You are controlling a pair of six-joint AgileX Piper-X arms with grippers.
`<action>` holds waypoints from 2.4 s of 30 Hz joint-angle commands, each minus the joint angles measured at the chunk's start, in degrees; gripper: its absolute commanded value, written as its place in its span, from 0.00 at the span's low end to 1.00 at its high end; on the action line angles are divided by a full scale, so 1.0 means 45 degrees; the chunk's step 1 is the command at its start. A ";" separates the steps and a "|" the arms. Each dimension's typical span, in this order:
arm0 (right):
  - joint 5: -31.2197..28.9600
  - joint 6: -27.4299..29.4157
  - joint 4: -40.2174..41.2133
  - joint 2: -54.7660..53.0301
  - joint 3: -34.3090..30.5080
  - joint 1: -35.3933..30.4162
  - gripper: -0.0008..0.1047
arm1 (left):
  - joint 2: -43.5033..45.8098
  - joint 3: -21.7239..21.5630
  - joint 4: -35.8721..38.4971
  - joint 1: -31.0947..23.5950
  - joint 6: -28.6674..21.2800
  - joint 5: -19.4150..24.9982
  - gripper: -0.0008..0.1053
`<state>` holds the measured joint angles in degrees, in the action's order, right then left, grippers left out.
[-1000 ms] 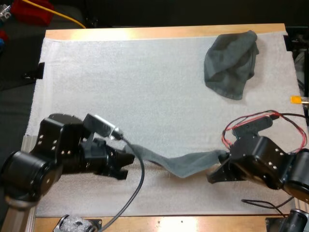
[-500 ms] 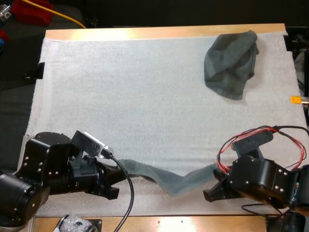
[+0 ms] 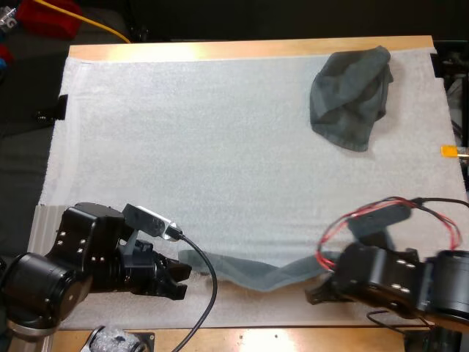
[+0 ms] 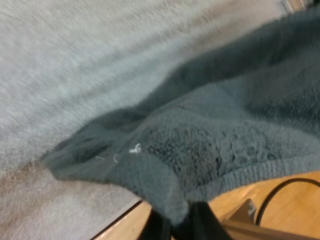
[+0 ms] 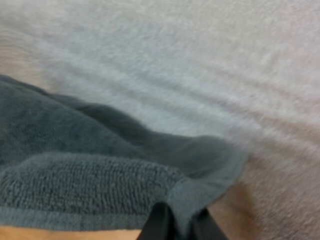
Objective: Pick towel from pile, fold and stack
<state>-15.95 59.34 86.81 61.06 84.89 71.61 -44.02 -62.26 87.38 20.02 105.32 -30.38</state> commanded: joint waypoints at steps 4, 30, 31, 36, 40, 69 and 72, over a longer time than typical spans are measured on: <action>-0.1074 0.0829 0.0278 0.0865 0.0104 -0.0037 0.03 | -0.0434 0.0048 -0.0677 0.0064 -0.0163 0.0213 0.01; 0.2159 0.5335 -0.3992 0.4381 0.0104 -0.7012 0.03 | -0.5222 0.0048 -0.5171 -0.0376 -0.0836 0.1574 0.01; 0.2524 0.5335 -0.4126 0.4571 0.0104 -0.7267 0.03 | -0.5560 0.0048 -0.5243 -0.0454 -0.0890 0.1574 0.01; 0.3569 0.5335 -0.4293 0.5331 0.0104 -0.7977 0.03 | -0.6781 0.0048 -0.5757 -0.0945 -0.0912 0.1497 0.01; 0.3647 0.5319 -0.4379 0.6056 0.0104 -0.8303 0.03 | -0.7724 0.0048 -0.6243 -0.1609 -0.0854 0.0315 0.01; 0.8329 0.1011 -0.8143 0.9538 0.0104 -1.1017 0.03 | -1.2757 0.0048 -0.9608 -0.3954 0.2089 -0.4440 0.01; 0.8555 0.0828 -0.8373 0.9729 0.0064 -1.1159 0.03 | -1.3116 0.0048 -0.9903 -0.4024 0.2406 -0.4894 0.01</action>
<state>21.57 63.30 48.82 104.88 84.95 21.75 -103.25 -62.02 43.15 1.95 115.72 -51.13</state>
